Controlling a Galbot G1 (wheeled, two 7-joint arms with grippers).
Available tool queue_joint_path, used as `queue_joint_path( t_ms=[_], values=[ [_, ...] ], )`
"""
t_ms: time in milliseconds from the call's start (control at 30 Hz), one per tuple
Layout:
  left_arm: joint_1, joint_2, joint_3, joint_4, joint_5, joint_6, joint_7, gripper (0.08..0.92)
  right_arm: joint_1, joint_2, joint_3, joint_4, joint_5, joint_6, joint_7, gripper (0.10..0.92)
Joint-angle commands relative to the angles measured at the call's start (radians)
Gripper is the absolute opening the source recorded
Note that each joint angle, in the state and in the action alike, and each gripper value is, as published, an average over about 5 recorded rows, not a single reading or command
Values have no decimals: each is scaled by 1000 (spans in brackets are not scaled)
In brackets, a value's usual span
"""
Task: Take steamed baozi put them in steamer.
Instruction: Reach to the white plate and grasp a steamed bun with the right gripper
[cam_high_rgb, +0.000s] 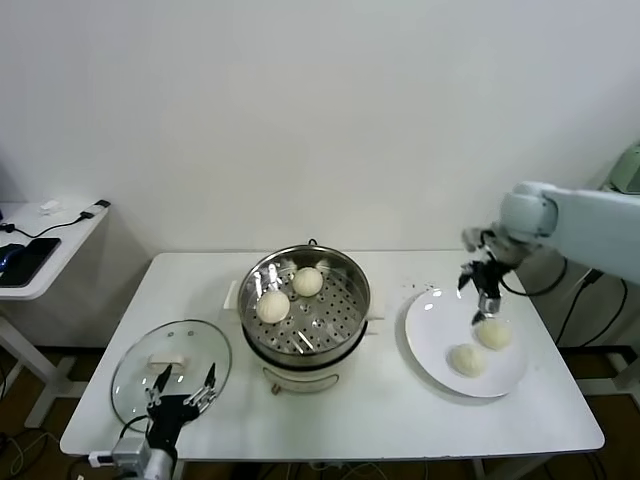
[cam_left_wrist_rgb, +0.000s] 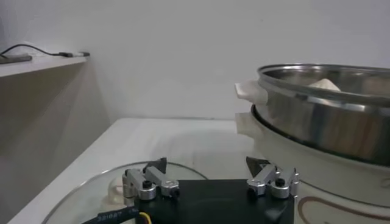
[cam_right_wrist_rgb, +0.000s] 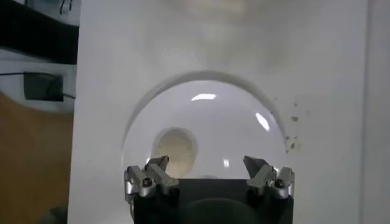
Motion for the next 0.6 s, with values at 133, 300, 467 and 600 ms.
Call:
queue_joint_path(
  t_ms=[133, 300, 467, 600],
  values=[
    [15, -5, -1, 2, 1, -9, -1, 823, -323, -81, 198, -32, -156, -43, 69, 823],
    [23, -5, 0, 1, 5, -12, -1, 823, -398, -61, 256, -59, -189, -60, 102, 823],
    [30, -4, 4, 3, 10, -18, 0, 823, -462, -55, 311, -63, -201, -74, 117, 823],
    [31, -6, 11, 5, 13, -19, 0, 823, -488, -49, 350, -62, -202, -85, 133, 823]
  ],
)
